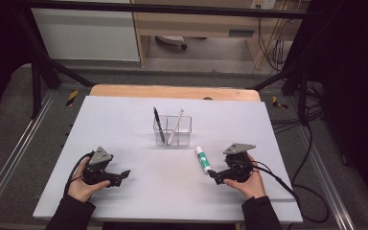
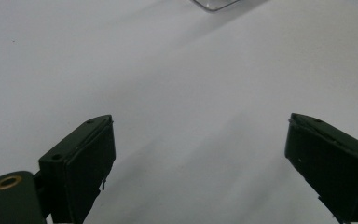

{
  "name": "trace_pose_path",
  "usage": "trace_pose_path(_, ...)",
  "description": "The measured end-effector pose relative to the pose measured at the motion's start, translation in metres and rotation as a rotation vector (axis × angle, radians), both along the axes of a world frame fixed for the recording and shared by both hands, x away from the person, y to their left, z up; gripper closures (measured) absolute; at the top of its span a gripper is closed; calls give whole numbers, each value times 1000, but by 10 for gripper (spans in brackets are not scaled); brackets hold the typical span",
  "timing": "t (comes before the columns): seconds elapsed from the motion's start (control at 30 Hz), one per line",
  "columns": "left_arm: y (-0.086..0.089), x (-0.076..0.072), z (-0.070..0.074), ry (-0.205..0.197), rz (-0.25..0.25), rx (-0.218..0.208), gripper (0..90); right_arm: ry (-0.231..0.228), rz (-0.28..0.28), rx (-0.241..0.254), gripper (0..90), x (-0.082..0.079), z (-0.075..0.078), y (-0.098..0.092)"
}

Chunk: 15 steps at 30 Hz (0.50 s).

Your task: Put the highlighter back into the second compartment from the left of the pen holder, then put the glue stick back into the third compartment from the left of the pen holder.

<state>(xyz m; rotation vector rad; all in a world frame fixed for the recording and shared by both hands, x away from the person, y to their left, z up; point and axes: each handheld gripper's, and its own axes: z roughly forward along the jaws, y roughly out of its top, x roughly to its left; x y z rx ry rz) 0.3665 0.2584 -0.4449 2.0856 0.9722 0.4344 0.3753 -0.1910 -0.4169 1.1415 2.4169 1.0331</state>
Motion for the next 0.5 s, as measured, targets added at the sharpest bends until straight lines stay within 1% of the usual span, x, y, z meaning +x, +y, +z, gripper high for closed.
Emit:
trace_pose_path(0.17,4,-1,0,-3,4,-9,85,-5,-4,-8,4,6,6,9)
trace_pose_path(0.33,8,-2,-1,1,11,-8,85,9,-14,-38,5,14,8,17)
trace_pose_path(0.5,12,-1,-2,6,16,-12,85,18,-33,-59,18,24,14,26)
